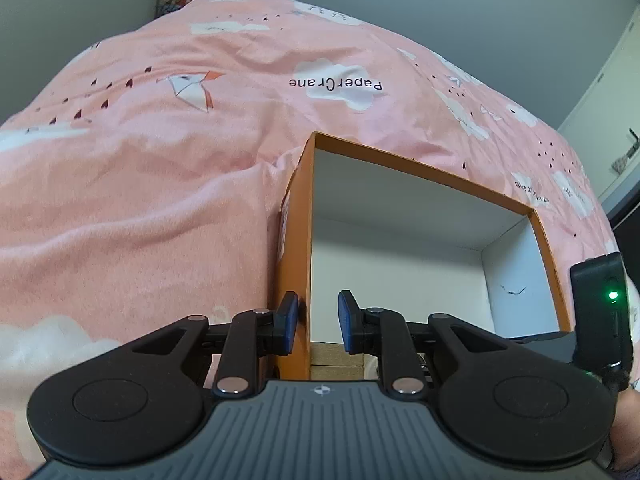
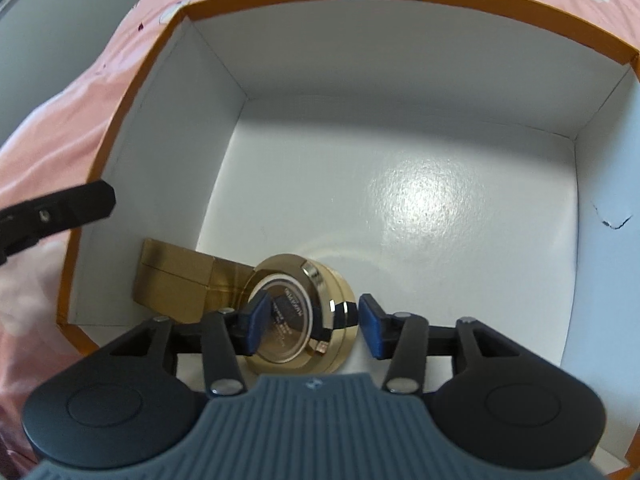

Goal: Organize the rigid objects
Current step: 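Lower the gold round jar into the orange box and open the right tool, then withdraw both tools from the orange box toward the pile, then grasp the green soap bottle with the left tool while the right tool grasps the pink bottle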

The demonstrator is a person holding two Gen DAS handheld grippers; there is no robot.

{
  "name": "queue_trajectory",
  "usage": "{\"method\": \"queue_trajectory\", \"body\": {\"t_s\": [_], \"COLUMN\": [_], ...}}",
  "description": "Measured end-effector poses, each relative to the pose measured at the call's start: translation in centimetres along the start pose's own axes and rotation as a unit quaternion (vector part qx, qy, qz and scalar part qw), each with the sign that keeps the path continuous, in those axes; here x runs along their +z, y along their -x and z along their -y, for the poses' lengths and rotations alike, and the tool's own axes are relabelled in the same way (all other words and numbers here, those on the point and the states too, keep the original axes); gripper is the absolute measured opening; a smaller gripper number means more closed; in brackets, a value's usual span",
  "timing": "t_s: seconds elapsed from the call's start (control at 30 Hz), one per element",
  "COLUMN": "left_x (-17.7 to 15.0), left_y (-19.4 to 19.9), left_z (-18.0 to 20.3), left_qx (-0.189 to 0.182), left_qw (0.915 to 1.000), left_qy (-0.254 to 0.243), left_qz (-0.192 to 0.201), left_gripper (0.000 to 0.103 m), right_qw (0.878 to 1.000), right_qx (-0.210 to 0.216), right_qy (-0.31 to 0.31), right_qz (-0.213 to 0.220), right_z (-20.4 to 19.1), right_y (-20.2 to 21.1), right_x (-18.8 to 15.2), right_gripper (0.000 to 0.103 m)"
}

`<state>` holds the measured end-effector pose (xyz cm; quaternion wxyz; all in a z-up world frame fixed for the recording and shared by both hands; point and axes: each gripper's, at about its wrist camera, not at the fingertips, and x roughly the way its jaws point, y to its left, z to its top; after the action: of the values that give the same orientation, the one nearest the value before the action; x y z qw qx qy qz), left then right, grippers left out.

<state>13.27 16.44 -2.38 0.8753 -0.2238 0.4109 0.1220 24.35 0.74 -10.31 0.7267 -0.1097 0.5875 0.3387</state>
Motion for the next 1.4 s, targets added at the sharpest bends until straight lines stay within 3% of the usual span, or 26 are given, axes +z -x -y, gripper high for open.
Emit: {"method": "queue_trajectory", "body": {"t_s": [0.07,0.2,0.33,0.43,0.57,0.8,0.97,1.07,1.17,1.23,1.3,1.4], "left_x": [0.1,0.2,0.1,-0.1,-1.3,-4.4,-7.0,-8.5,-9.7,-10.6,-11.4,-11.9], "left_y": [0.1,0.9,3.1,5.3,7.9,8.1,4.8,2.6,-0.1,-1.8,-3.2,-4.7], "left_z": [0.2,0.5,1.6,2.8,4.6,7.2,8.9,9.9,10.2,10.4,10.3,10.2], "left_qx": [0.009,0.032,0.039,0.014,-0.052,-0.145,-0.159,-0.178,-0.177,-0.168,-0.150,-0.150], "left_qw": [0.9999,0.9991,0.9965,0.9943,0.9898,0.9814,0.9768,0.9682,0.9649,0.9632,0.9652,0.9637], "left_qy": [-0.011,-0.023,-0.053,-0.078,-0.107,-0.126,-0.134,-0.154,-0.146,-0.147,-0.140,-0.127], "left_qz": [0.001,0.018,0.052,0.072,0.078,0.010,-0.052,-0.085,-0.129,-0.150,-0.162,-0.181], "left_gripper": [0.024,0.024,0.024,0.024,0.024,0.024,0.026,0.040,0.050,0.066,0.067,0.072], "right_qw": [1.000,0.999,0.999,0.996,0.989,0.976,0.976,0.976,0.975,0.973,0.971,0.970], "right_qx": [-0.025,-0.031,-0.034,-0.026,-0.014,-0.018,-0.062,-0.079,-0.072,-0.059,-0.044,-0.025], "right_qy": [0.011,0.017,0.017,0.023,0.006,-0.044,-0.081,-0.109,-0.148,-0.177,-0.200,-0.214], "right_qz": [-0.005,0.001,0.038,0.088,0.150,0.211,0.193,0.170,0.147,0.135,0.125,0.114], "right_z": [-0.5,-0.2,0.0,0.0,0.5,1.9,3.3,4.6,6.2,7.2,7.9,8.4], "right_y": [-0.3,0.2,2.6,6.2,11.3,16.3,15.9,14.5,12.9,11.8,11.0,9.9], "right_x": [-0.1,-0.9,-1.7,-2.9,-5.7,-11.6,-14.5,-15.8,-17.1,-17.4,-17.9,-18.0], "right_gripper": [0.046,0.046,0.047,0.048,0.053,0.053,0.053,0.050,0.042,0.036,0.036,0.036]}}
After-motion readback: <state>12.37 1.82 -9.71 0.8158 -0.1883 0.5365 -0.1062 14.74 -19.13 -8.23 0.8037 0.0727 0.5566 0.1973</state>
